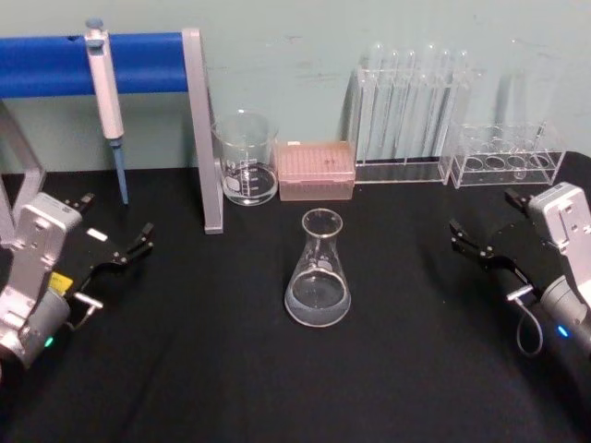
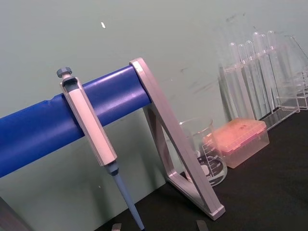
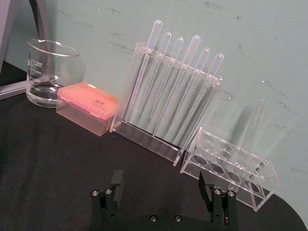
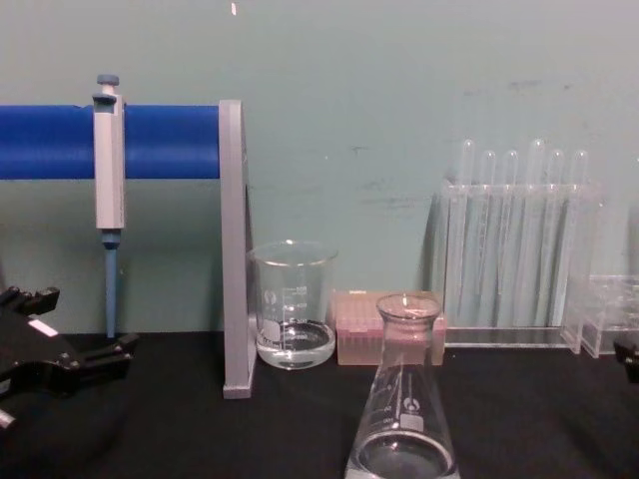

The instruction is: Grasp the erlenmeyer flask with one hand, shake it three times, then place it back.

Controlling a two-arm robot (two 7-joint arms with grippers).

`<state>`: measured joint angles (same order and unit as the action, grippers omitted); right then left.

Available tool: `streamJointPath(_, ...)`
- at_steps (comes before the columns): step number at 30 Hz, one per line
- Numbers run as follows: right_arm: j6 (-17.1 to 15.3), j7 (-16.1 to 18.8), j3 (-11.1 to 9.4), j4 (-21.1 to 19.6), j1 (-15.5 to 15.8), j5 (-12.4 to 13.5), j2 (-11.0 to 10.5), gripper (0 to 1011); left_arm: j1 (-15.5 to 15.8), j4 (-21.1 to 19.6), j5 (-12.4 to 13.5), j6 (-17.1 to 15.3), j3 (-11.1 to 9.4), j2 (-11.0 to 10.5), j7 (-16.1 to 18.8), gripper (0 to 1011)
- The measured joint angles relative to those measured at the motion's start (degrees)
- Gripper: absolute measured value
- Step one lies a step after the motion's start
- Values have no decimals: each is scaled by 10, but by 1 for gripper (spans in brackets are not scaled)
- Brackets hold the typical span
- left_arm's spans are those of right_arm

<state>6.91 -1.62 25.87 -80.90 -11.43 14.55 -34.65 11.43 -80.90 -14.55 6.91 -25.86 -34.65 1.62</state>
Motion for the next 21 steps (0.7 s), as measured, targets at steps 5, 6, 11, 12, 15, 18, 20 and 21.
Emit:
streamJointPath(5,0,0,0,0,0,0,0,1000,0,0,0,0,0,0,0,1001)
streamJointPath(6,0,0,0,0,0,0,0,1000,0,0,0,0,0,0,0,1001)
streamJointPath(11,0,10,-17,-16,12,12,-1,1000,0,0,0,0,0,0,0,1001)
streamJointPath(12,-1,13,-19,-20,14,16,-1,1000,0,0,0,0,0,0,0,1001)
streamJointPath(15,-5,28,-31,-37,25,33,-4,1000,0,0,0,0,0,0,0,1001)
streamJointPath(18,-11,50,-44,-57,38,58,-9,1000,0,0,0,0,0,0,0,1001)
streamJointPath(20,-13,62,-50,-67,44,69,-12,1000,0,0,0,0,0,0,0,1001)
streamJointPath(21,-14,67,-53,-71,47,75,-13,1000,0,0,0,0,0,0,0,1001)
